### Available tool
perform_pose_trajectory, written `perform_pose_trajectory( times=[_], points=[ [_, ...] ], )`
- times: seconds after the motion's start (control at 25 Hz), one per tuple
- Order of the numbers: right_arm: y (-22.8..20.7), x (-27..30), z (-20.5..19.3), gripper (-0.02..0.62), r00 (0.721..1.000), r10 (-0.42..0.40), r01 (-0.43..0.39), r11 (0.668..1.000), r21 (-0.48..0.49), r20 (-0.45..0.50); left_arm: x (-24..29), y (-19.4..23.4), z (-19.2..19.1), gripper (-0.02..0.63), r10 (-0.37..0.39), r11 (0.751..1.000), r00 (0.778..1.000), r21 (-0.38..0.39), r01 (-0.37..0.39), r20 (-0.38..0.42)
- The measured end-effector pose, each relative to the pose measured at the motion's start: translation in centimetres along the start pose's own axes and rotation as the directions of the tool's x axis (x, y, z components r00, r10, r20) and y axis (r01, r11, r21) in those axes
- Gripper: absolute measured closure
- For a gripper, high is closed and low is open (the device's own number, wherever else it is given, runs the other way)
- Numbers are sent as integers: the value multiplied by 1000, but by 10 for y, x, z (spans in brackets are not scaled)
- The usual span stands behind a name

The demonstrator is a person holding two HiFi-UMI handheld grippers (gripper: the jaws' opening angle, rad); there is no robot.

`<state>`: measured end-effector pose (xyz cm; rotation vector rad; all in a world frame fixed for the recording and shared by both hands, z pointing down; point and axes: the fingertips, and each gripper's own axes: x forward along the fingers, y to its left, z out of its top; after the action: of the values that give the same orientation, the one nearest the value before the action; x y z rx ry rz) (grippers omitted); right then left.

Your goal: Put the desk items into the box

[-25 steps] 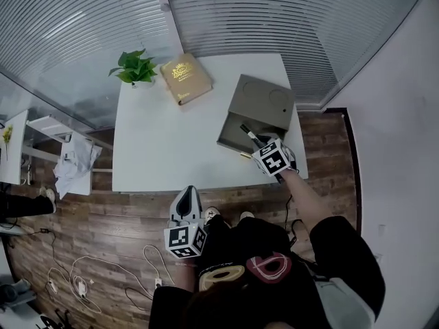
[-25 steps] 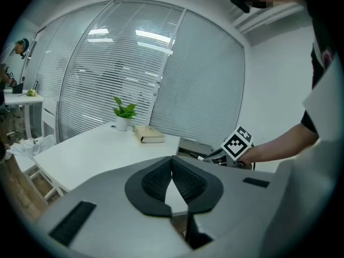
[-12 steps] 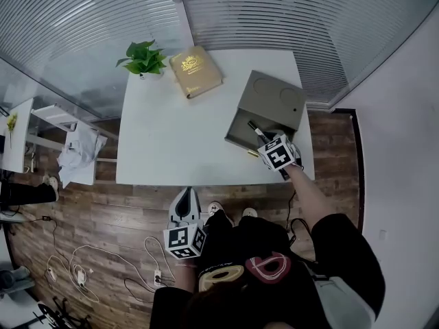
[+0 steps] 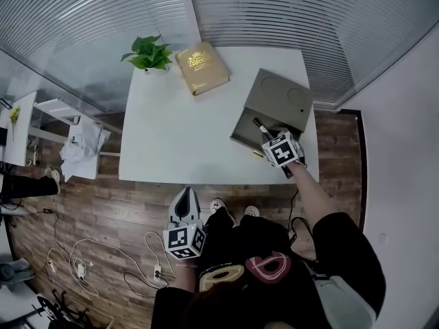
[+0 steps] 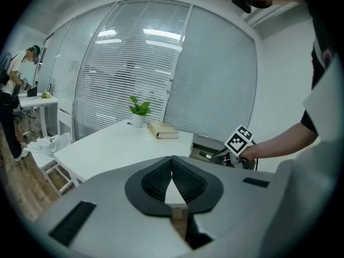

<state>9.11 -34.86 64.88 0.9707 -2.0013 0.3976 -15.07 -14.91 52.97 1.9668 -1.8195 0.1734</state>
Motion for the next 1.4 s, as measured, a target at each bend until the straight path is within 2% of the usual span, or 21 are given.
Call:
perform_pose_trajectory(
  times=[0.24,0.48,0.64,0.72,0.8,0.84,1.08,1.4],
  points=[
    [-1,6,-1,518,1000,9,-9,1000,-8,-10,3,0,3,589,6,1000,1000,-5,-6,11],
    [-1,8,-2,515,998,40,-39,998,46,-38,5,-5,4,589,-8,1000,1000,-10,9,12],
    [-2,10,-3,514,999,35,-34,998,45,-39,5,-6,2,589,-12,1000,1000,-19,12,9],
    [-3,9,-1,511,999,34,-32,998,48,-30,5,-6,4,589,-12,1000,1000,-25,12,13],
    [-1,8,0,457,999,48,-47,997,68,-19,4,-6,5,589,-13,1000,1000,-25,13,16],
    [0,7,1,449,998,55,-54,995,78,-16,4,-6,5,589,-13,1000,1000,-25,13,17],
    [0,1,2,427,999,49,-50,994,94,11,-1,-7,1,589,-17,1000,1000,-22,18,12],
    [-1,-29,21,410,990,39,-58,988,142,132,-2,-9,3,589,-34,999,999,-19,34,24]
  ],
)
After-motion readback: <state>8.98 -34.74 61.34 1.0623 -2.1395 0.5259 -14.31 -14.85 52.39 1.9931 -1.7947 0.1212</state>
